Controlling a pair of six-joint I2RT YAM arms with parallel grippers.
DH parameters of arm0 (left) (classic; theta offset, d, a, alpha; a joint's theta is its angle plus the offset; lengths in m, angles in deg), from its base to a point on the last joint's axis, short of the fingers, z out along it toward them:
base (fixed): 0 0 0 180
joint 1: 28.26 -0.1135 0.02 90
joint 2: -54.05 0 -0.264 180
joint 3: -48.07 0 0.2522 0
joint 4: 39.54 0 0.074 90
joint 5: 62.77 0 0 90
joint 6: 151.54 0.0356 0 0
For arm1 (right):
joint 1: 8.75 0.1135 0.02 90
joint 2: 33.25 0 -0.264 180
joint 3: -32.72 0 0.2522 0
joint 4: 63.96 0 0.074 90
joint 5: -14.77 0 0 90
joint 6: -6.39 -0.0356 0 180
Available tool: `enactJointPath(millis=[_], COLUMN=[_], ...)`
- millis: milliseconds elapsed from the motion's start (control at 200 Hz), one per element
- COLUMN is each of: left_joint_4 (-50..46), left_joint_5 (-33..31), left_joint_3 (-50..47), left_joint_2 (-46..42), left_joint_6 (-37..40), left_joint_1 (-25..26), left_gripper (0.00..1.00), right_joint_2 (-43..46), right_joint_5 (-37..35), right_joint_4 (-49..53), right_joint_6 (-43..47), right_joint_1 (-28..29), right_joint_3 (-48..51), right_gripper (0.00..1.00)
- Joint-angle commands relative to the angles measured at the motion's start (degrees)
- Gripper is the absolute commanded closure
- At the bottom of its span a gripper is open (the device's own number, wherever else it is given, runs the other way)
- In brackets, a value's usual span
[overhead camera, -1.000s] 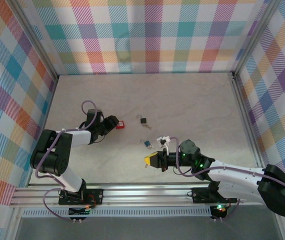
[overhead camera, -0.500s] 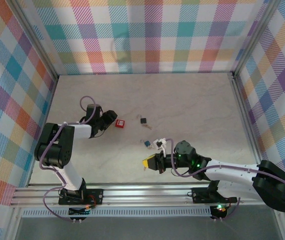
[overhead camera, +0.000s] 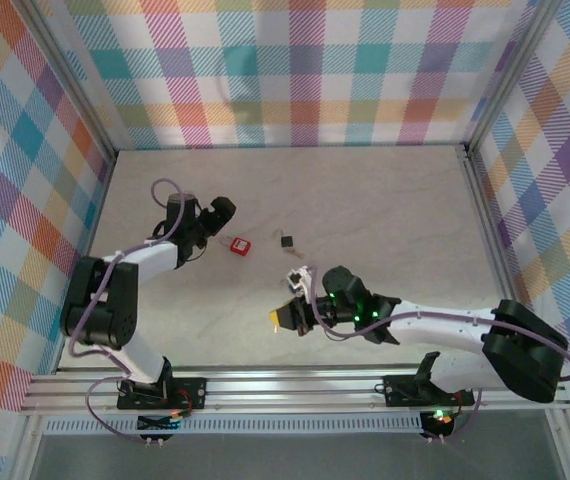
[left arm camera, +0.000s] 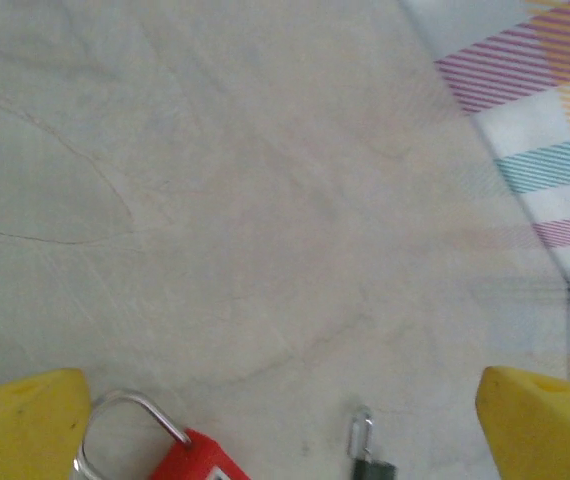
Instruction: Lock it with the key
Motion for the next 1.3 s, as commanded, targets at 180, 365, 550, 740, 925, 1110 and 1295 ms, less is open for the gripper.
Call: enactJointPath(millis=[180, 365, 550, 740, 925, 1110, 1295], left_joint_4=[-22.1, -42.2, -55.7, -61.2, -63.6, -60.8, -60.4], left_joint_5=[-16.4, -21.9, -26.4, -31.7, -32.9, -32.5, -30.8], left_joint_3=[-4.1, -1.7, 4.9, 7.2, 5.6, 2.7, 2.0], left_joint_2=[-31.1, -48.6, -56.7, -60.8, -61.2, -63.2, -63.4], left_joint_6=[3.6, 3.0, 7.9, 14.6, 17.6, 18.4, 18.2], left_joint_1=[8.8, 9.4, 9.4, 9.4, 9.4, 8.6, 7.5], left_gripper=[0.00, 0.00, 0.00, 0.00, 0.00, 0.00, 0.00], right_joint_2=[-13.9, -27.9, -35.2, -41.1, -48.2, -55.5, -61.1], right_joint_5=[2.8, 6.1, 7.2, 5.6, 3.1, -2.6, -4.8], right_joint_4=[16.7, 31.9, 32.4, 35.6, 45.8, 55.6, 61.9], right_joint_6=[10.6, 17.2, 18.5, 19.9, 23.2, 25.7, 27.7], right_joint_1=[-0.9, -1.9, -3.9, -5.2, -5.9, -6.2, -6.2], right_joint_3=[-19.4, -37.9, -45.0, -51.7, -63.4, -74.4, -83.3], right_gripper=[1.00, 1.00, 1.00, 1.00, 1.00, 1.00, 1.00])
